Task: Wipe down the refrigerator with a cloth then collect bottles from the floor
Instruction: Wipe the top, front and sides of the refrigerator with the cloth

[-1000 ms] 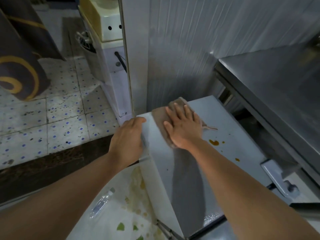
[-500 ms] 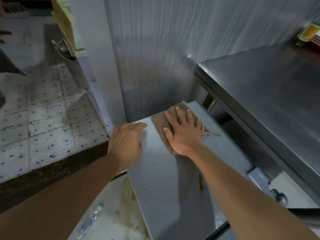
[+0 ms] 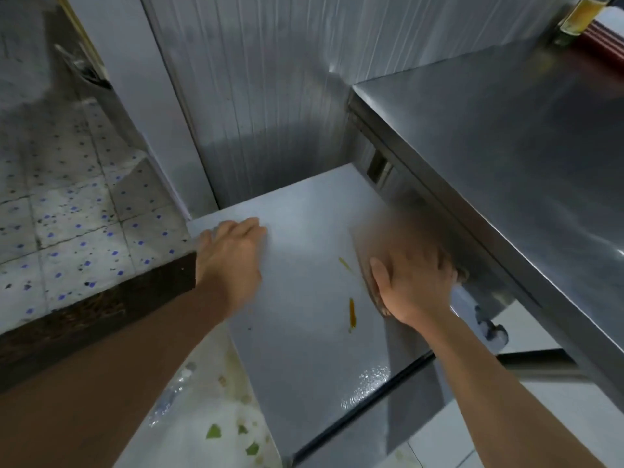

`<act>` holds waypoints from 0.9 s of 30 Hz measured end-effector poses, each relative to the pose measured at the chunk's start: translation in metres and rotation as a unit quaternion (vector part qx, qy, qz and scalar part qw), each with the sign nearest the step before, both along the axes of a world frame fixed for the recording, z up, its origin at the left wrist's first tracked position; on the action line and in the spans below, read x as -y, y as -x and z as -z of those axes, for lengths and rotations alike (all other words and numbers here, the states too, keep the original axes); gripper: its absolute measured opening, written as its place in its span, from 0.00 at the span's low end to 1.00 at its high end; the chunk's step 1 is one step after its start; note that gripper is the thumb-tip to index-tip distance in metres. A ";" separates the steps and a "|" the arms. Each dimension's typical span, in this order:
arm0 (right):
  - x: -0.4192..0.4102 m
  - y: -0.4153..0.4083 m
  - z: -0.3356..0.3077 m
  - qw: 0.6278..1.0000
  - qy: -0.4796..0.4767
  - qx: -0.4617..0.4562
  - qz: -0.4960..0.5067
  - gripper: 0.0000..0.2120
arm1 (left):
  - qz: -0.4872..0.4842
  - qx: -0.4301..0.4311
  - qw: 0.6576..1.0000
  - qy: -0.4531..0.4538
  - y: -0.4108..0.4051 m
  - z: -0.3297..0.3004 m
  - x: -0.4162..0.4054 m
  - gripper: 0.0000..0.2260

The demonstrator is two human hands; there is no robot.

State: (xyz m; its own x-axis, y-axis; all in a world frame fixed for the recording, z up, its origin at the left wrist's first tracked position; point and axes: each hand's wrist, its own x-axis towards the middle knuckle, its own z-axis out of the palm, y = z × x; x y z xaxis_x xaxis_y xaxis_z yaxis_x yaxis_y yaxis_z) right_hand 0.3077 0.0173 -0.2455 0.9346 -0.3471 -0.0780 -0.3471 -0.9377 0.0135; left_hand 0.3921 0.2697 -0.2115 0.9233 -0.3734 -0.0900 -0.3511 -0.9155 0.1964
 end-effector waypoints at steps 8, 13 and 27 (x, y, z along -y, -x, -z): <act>-0.030 -0.019 -0.001 0.998 -0.034 -0.005 -0.046 0.28 | 0.013 -0.017 0.996 0.087 0.046 0.006 0.006 0.30; -0.085 0.039 -0.005 0.982 -0.077 0.014 -0.174 0.27 | 0.014 -0.037 0.993 0.112 0.051 0.000 0.000 0.26; -0.078 0.094 -0.008 0.981 -0.063 0.002 -0.182 0.30 | 0.011 -0.035 0.998 0.060 0.087 0.002 0.000 0.28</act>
State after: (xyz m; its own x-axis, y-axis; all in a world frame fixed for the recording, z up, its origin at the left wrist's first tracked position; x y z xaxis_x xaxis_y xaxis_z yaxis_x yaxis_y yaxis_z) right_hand 0.2134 0.0953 -0.2374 0.9952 0.0225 -0.0955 0.0118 -0.9937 -0.1112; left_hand 0.3053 0.2694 -0.2131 0.9082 -0.4047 -0.1071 -0.3517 -0.8763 0.3292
